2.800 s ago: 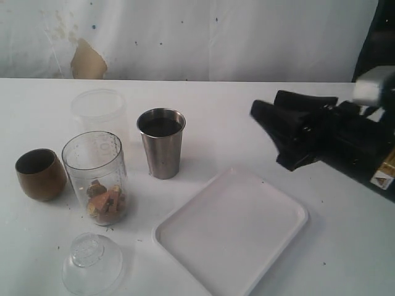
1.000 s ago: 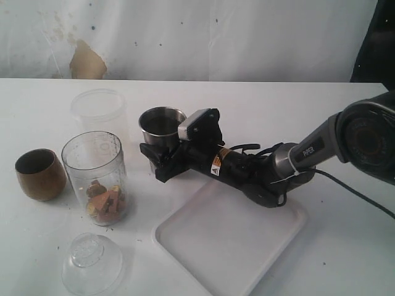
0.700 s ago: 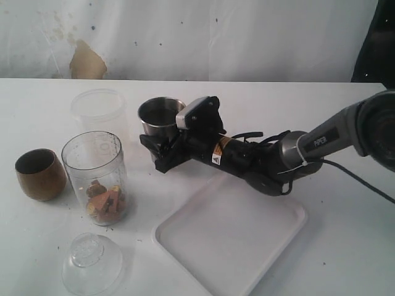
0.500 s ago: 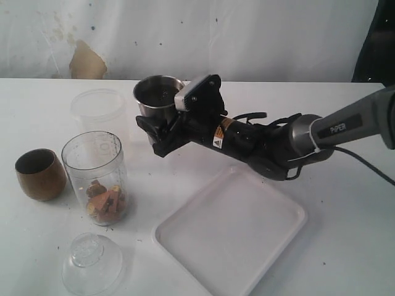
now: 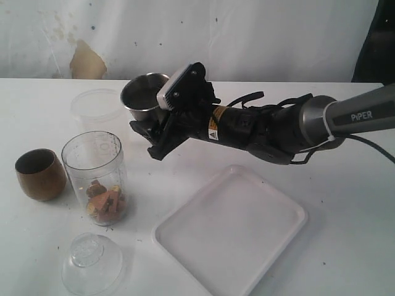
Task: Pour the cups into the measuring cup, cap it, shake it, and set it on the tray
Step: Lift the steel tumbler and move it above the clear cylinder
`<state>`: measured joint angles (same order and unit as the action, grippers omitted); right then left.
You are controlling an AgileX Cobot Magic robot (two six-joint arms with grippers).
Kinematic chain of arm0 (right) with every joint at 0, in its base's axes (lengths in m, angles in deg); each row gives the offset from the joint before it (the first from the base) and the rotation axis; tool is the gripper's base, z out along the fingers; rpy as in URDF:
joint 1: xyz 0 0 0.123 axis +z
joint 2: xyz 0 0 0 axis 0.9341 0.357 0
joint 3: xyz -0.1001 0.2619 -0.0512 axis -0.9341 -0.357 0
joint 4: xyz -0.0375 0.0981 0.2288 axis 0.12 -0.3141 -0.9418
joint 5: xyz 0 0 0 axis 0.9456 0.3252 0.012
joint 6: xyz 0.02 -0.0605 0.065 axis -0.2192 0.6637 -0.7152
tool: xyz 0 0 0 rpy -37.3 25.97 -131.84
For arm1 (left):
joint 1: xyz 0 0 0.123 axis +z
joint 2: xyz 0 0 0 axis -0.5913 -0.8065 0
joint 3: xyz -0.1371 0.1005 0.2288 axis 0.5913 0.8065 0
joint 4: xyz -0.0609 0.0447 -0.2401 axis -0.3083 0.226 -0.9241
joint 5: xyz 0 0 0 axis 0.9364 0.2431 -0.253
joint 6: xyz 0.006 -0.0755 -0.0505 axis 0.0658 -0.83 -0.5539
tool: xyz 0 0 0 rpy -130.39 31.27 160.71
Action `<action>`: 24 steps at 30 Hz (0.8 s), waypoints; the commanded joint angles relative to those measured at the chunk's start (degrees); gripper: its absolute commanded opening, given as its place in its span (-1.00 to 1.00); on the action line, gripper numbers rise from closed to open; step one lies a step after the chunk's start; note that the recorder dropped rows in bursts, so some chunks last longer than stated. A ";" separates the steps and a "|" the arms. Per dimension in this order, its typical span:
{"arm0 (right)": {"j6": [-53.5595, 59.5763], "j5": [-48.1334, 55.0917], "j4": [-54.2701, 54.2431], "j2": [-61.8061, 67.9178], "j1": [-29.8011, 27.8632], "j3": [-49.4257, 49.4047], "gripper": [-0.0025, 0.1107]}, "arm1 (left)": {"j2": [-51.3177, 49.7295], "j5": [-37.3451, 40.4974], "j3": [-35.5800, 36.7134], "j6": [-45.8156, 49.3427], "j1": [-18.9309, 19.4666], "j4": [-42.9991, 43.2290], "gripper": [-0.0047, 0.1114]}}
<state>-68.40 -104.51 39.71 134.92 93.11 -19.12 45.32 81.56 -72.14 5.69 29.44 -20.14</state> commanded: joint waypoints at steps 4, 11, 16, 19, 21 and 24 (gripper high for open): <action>8.71 0.67 -0.82 -2.68 2.42 0.41 -0.96 | 0.29 -0.58 0.28 0.10 -0.29 0.47 -0.92; 14.59 0.57 -0.93 -3.03 3.92 0.41 -0.96 | 0.29 -0.58 0.28 0.10 -0.29 0.47 -0.92; 15.82 0.57 -0.93 -3.03 3.92 0.41 -0.96 | 0.29 -0.58 0.28 0.10 -0.29 0.47 -0.92; 18.24 0.18 -0.93 -3.03 3.92 0.41 -0.96 | 0.29 -0.58 0.28 0.10 -0.29 0.47 -0.92; 19.18 0.08 -1.06 -3.03 3.92 0.41 -0.96 | 0.29 -0.58 0.28 0.10 -0.29 0.47 -0.92; 20.51 0.08 -1.06 -3.26 3.92 0.41 -0.96 | 0.29 -0.58 0.28 0.10 -0.29 0.47 -0.92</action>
<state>-49.76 -100.76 40.03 133.70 97.06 -19.12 45.32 81.56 -72.14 5.69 29.44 -20.14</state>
